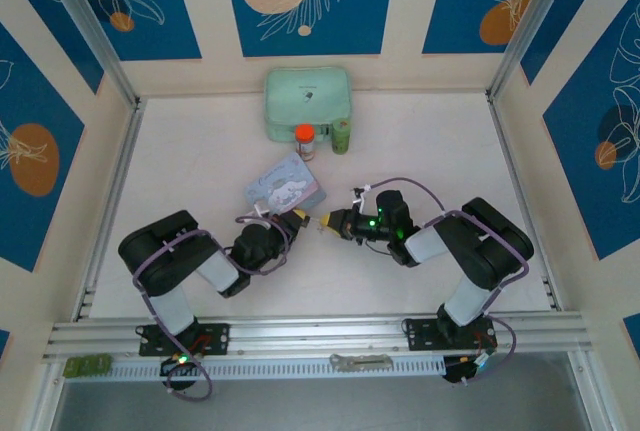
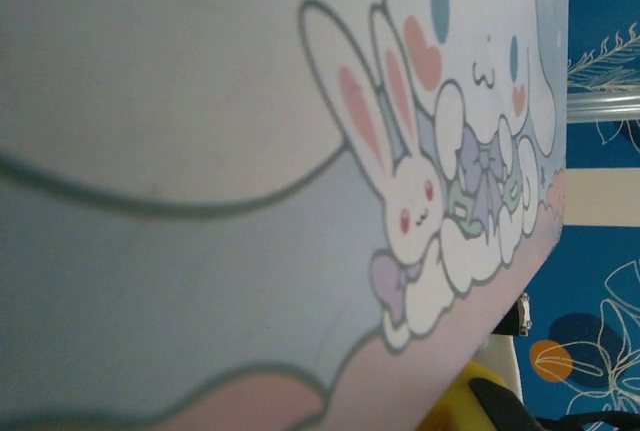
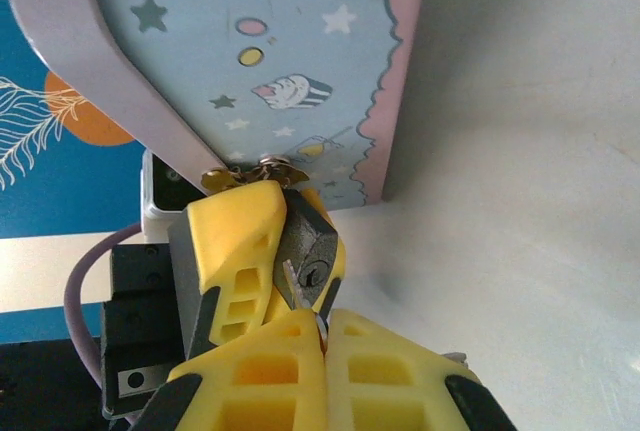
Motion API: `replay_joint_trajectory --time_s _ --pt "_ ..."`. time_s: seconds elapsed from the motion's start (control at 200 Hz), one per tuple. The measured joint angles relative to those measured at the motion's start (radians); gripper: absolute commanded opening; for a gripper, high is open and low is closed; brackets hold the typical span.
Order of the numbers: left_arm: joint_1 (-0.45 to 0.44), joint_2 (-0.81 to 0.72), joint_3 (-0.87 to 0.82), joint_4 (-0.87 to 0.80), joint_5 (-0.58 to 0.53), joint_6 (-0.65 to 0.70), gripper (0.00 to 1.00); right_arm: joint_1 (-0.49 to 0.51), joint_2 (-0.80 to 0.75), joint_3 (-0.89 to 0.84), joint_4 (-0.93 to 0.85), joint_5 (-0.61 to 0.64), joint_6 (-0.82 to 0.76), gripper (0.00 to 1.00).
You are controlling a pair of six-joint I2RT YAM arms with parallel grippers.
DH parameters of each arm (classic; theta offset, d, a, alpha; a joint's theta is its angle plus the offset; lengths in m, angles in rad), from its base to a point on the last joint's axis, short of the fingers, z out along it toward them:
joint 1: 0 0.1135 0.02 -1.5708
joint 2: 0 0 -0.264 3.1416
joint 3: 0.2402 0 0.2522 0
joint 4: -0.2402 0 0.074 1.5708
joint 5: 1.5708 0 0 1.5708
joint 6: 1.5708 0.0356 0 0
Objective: Unlock a padlock with a key
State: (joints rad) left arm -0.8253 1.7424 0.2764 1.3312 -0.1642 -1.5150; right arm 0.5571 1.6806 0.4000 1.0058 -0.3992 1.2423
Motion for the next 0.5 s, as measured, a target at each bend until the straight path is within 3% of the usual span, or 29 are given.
replay_joint_trajectory --time_s 0.5 --pt "0.001 0.0 0.0 0.004 -0.005 -0.014 0.0 0.007 0.057 0.003 0.064 0.011 0.032 0.0"
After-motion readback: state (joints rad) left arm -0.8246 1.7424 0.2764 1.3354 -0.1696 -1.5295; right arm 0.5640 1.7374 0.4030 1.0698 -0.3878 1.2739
